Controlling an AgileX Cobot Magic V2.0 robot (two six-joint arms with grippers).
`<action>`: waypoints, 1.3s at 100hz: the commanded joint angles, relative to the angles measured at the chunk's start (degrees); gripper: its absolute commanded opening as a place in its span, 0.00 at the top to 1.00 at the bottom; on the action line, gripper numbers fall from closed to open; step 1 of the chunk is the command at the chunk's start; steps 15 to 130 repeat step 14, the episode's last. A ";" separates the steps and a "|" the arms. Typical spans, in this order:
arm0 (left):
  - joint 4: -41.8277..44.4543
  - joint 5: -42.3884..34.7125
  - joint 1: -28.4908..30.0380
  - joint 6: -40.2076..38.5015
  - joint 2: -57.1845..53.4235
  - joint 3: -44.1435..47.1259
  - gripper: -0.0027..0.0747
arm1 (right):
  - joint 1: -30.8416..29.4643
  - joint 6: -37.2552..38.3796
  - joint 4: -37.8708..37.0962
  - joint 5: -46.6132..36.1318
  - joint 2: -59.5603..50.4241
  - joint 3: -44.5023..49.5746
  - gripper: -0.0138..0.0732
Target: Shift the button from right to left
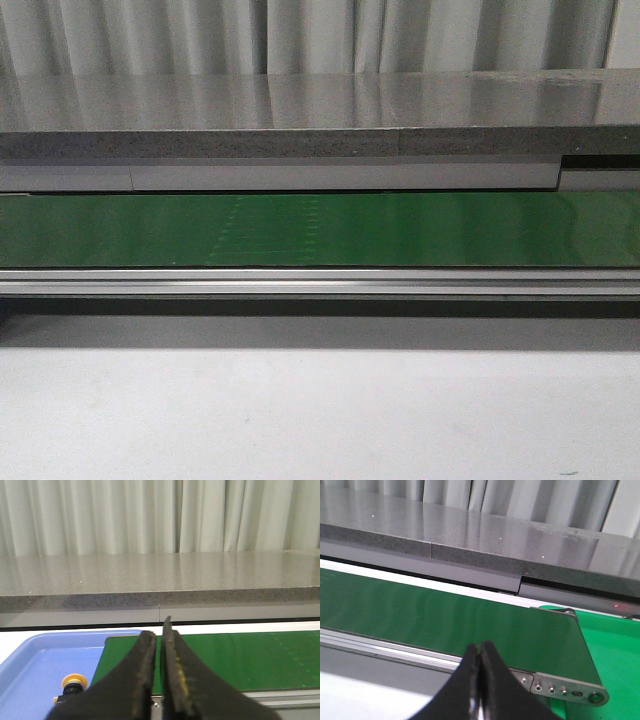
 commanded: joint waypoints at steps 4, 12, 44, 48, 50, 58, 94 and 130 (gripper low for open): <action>-0.57 -5.09 -0.52 -0.54 -2.09 2.33 0.96 | 0.07 0.07 -0.16 -4.99 -0.90 0.00 0.92; -0.57 -5.09 -0.52 -0.54 -2.09 2.33 0.96 | 0.07 0.07 -0.16 -4.99 -0.90 0.00 0.92; -0.57 -5.09 -0.52 -0.54 -2.09 2.33 0.96 | 0.07 0.07 -0.16 -4.99 -0.90 0.00 0.92; -0.57 -5.09 -0.52 -0.54 -2.09 2.33 0.96 | 0.07 0.07 -0.16 -4.99 -0.90 0.00 0.92; -0.57 -5.09 -0.52 -0.54 -2.09 2.33 0.96 | 0.07 0.07 -0.16 -4.99 -0.90 0.00 0.92; -0.57 -5.09 -0.52 -0.54 -2.09 2.33 0.96 | 0.07 0.07 -0.16 -4.99 -0.90 0.00 0.92; -0.57 -5.09 -0.52 -0.54 -2.09 2.33 0.96 | 0.07 0.07 -0.16 -4.99 -0.90 0.00 0.92; -0.57 -5.09 -0.52 -0.54 -2.09 2.33 0.96 | 0.07 0.07 -0.16 -4.99 -0.90 0.00 0.92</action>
